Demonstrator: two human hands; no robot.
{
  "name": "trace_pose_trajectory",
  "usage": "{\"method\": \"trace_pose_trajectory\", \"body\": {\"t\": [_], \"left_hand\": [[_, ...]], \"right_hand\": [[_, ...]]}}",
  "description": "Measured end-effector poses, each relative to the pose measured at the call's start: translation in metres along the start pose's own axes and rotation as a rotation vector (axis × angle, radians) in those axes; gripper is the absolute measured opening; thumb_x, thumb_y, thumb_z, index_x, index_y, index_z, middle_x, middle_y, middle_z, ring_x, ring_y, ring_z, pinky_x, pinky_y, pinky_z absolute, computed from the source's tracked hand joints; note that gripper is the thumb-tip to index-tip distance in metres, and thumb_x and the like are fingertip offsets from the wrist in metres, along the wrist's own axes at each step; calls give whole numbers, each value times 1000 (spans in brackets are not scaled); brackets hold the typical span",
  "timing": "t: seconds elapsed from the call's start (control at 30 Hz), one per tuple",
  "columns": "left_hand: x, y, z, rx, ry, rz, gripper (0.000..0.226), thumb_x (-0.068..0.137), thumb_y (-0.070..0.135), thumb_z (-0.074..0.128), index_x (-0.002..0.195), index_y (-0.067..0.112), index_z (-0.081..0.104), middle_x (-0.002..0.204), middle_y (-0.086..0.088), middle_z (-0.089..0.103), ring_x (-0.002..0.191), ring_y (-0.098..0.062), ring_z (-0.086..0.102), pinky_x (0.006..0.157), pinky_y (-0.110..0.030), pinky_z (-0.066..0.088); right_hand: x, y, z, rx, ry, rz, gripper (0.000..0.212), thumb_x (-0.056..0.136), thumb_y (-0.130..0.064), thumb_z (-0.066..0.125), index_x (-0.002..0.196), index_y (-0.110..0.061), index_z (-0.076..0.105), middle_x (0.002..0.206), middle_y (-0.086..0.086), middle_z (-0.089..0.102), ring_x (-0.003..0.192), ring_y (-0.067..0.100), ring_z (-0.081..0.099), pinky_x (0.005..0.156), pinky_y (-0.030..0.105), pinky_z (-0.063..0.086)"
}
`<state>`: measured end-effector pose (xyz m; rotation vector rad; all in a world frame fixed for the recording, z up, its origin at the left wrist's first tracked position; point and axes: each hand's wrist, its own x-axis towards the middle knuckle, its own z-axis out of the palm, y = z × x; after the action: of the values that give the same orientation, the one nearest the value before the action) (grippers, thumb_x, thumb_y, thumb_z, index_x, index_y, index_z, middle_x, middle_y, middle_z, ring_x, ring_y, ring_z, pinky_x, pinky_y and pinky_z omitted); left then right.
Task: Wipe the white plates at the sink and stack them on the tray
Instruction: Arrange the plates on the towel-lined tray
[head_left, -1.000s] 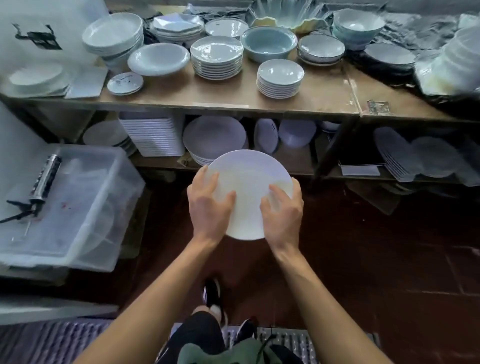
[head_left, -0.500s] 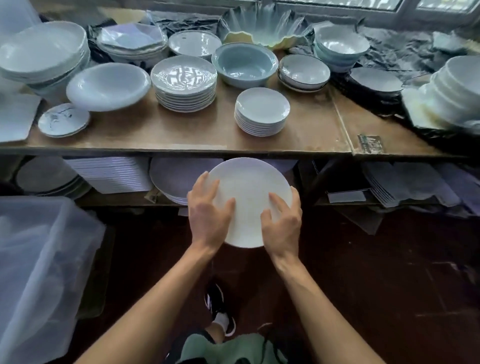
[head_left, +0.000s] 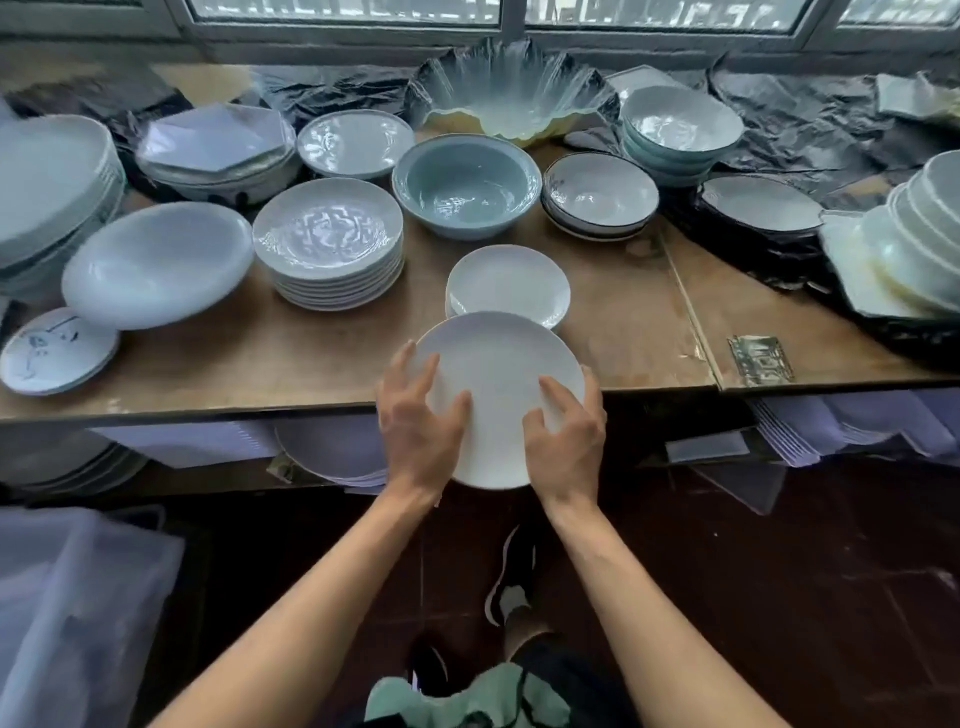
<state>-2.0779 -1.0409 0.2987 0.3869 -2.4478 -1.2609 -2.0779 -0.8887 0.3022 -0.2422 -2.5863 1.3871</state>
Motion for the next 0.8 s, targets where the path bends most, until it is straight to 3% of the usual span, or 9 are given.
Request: {"method": "trace_pose_trajectory", "body": {"t": [0.1,0.17,0.3,0.4,0.47,0.63,0.8], "left_hand": [[35,8,27,15,4,2,55,82,19,81,134,11,65,155,-8,44,143,-24,37,118,-33,27],[58,14,45,23,11,-15,55,82,18,81,135,12,65,156,-7,43,143,-24,36,116,-28,26],[98,21,78,27,11,-24,54,83,15,80,135,16,65,158,-6,41,144,-22,35,119,-26,24],[120,23,98,32,11,-46,54,83,14,79,135,17,65,159,-6,38,145,-20,35,112,-5,15],[132,21,108,43,2,-56,54,83,13,79,135,18,65,159,-6,37,144,-20,35,109,-2,14],[161,11,127,92,-4,-88,53,84,12,76,134,20,65,160,-5,37,144,-22,35,113,-16,22],[174,-2,138,107,3,-136,50,86,15,74,134,23,65,159,-1,38,143,-19,35,113,-21,27]], "right_hand": [[48,6,5,30,-19,-12,40,89,-5,61,129,-9,67,156,5,35,141,25,38,118,40,37],[81,11,8,35,-38,-24,40,89,-6,61,128,-9,66,156,5,35,142,25,36,117,44,38],[140,21,15,9,-77,-36,41,89,-4,60,129,-9,66,159,8,32,146,26,31,121,38,30],[177,27,20,-22,-121,-28,43,88,-1,60,129,-7,66,158,13,33,145,30,33,119,27,25],[193,29,26,-29,-152,-17,43,88,-2,60,131,-7,65,159,13,32,144,30,34,119,27,26],[224,35,45,-22,-188,9,47,88,-1,59,134,-8,63,161,14,29,147,30,30,118,21,19],[235,38,59,-38,-197,27,46,87,1,60,133,-6,63,160,17,30,147,31,30,122,31,24]]}}
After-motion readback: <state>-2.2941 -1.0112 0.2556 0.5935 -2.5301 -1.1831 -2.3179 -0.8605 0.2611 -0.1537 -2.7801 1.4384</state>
